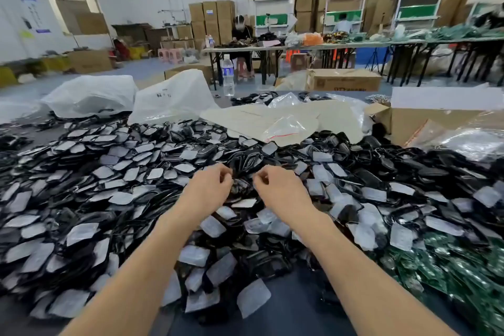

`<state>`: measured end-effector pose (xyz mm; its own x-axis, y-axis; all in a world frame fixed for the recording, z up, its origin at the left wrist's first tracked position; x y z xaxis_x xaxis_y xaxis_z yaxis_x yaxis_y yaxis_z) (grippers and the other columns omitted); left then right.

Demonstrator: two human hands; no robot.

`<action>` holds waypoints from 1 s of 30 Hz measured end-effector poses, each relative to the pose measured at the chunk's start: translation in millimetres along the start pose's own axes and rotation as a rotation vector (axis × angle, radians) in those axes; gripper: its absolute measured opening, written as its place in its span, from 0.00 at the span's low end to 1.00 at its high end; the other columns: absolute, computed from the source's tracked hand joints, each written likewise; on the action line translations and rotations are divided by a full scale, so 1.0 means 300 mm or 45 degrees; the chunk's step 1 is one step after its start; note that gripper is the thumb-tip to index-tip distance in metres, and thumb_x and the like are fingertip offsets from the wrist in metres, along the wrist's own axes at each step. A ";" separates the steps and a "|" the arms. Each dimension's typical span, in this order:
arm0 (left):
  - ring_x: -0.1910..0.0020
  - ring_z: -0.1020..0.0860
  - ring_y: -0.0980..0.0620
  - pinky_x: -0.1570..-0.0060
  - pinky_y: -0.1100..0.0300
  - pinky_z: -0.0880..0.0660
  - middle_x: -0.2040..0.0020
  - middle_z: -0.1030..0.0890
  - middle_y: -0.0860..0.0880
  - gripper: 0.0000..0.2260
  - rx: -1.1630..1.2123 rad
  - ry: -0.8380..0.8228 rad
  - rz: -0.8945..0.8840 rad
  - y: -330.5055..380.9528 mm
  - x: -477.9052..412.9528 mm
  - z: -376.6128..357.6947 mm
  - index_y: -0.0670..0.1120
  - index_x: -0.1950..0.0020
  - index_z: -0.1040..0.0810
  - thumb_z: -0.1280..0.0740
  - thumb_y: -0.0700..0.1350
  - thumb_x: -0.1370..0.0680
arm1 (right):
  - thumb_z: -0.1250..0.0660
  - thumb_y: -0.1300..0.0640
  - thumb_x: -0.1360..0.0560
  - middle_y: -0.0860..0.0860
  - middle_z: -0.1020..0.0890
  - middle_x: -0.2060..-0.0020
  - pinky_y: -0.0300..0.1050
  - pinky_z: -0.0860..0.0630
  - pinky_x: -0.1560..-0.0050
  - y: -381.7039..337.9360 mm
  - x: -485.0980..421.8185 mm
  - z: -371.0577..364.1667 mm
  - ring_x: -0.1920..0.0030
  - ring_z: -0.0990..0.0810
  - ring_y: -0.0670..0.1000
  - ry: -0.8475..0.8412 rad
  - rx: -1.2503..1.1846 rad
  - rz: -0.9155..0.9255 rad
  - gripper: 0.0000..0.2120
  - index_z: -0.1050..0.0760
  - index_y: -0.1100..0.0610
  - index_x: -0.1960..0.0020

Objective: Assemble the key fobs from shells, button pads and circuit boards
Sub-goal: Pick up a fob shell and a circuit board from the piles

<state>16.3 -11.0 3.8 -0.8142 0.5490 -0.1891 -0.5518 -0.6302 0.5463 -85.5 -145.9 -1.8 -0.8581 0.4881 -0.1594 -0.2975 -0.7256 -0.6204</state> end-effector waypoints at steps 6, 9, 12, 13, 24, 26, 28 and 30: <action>0.65 0.26 0.61 0.71 0.63 0.34 0.59 0.21 0.54 0.12 -0.293 -0.171 0.014 -0.048 -0.075 -0.020 0.51 0.39 0.22 0.42 0.49 0.17 | 0.41 0.45 0.17 0.54 0.27 0.63 0.46 0.34 0.66 0.009 -0.088 -0.099 0.62 0.27 0.57 -0.106 0.365 -0.139 0.17 0.31 0.57 0.57; 0.64 0.24 0.58 0.69 0.60 0.32 0.55 0.19 0.52 0.12 -0.284 -0.185 0.016 -0.058 -0.085 -0.023 0.51 0.39 0.22 0.42 0.49 0.17 | 0.40 0.45 0.17 0.55 0.24 0.58 0.47 0.31 0.61 0.004 -0.106 -0.118 0.60 0.25 0.57 -0.080 0.420 -0.135 0.17 0.30 0.56 0.57; 0.61 0.22 0.52 0.64 0.57 0.29 0.54 0.19 0.51 0.12 -0.261 -0.178 0.010 -0.059 -0.085 -0.030 0.50 0.40 0.22 0.42 0.48 0.17 | 0.39 0.45 0.17 0.58 0.20 0.51 0.48 0.30 0.58 -0.010 -0.126 -0.126 0.53 0.20 0.59 -0.103 0.448 -0.149 0.16 0.25 0.57 0.52; 0.59 0.22 0.51 0.62 0.57 0.29 0.54 0.19 0.51 0.12 -0.261 -0.171 0.012 -0.061 -0.085 -0.032 0.49 0.40 0.22 0.42 0.49 0.17 | 0.38 0.45 0.17 0.58 0.19 0.49 0.48 0.28 0.57 -0.013 -0.133 -0.126 0.50 0.20 0.60 -0.109 0.454 -0.158 0.16 0.24 0.59 0.49; 0.32 0.32 0.43 0.32 0.46 0.34 0.31 0.30 0.47 0.15 -0.477 -0.132 -0.202 -0.034 -0.116 -0.054 0.53 0.34 0.22 0.44 0.51 0.16 | 0.38 0.53 0.17 0.57 0.25 0.37 0.54 0.27 0.44 -0.018 -0.103 -0.134 0.38 0.24 0.61 -0.236 0.427 -0.096 0.14 0.29 0.57 0.34; 0.31 0.34 0.42 0.31 0.46 0.35 0.29 0.31 0.46 0.17 -0.566 -0.202 -0.201 -0.033 -0.130 -0.052 0.50 0.36 0.21 0.45 0.53 0.15 | 0.38 0.53 0.17 0.57 0.23 0.38 0.53 0.26 0.44 -0.010 -0.098 -0.131 0.38 0.23 0.61 -0.228 0.390 -0.124 0.13 0.28 0.56 0.35; 0.30 0.34 0.43 0.31 0.46 0.36 0.28 0.31 0.45 0.18 -0.652 -0.222 -0.207 -0.036 -0.138 -0.046 0.47 0.39 0.19 0.46 0.53 0.15 | 0.38 0.55 0.17 0.57 0.22 0.39 0.52 0.26 0.44 -0.007 -0.100 -0.131 0.39 0.23 0.61 -0.221 0.378 -0.154 0.12 0.26 0.56 0.35; 0.30 0.34 0.43 0.32 0.47 0.36 0.29 0.30 0.46 0.19 -0.723 -0.203 -0.232 -0.039 -0.138 -0.040 0.45 0.41 0.19 0.46 0.53 0.15 | 0.38 0.55 0.17 0.58 0.23 0.38 0.52 0.26 0.45 -0.011 -0.105 -0.133 0.39 0.22 0.61 -0.218 0.375 -0.178 0.12 0.25 0.56 0.35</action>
<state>54.2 -33.0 -4.5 -0.6846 0.7233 -0.0902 -0.7255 -0.6881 -0.0114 -40.8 -139.4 -25.3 -0.8508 0.5224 0.0574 -0.5032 -0.7782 -0.3758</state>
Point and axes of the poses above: each hand's wrist, its own x-axis away from the middle knuckle, its own z-axis out of the back of the hand, y = z × x, the point moved 2 cm from there along -x, towards the middle knuckle
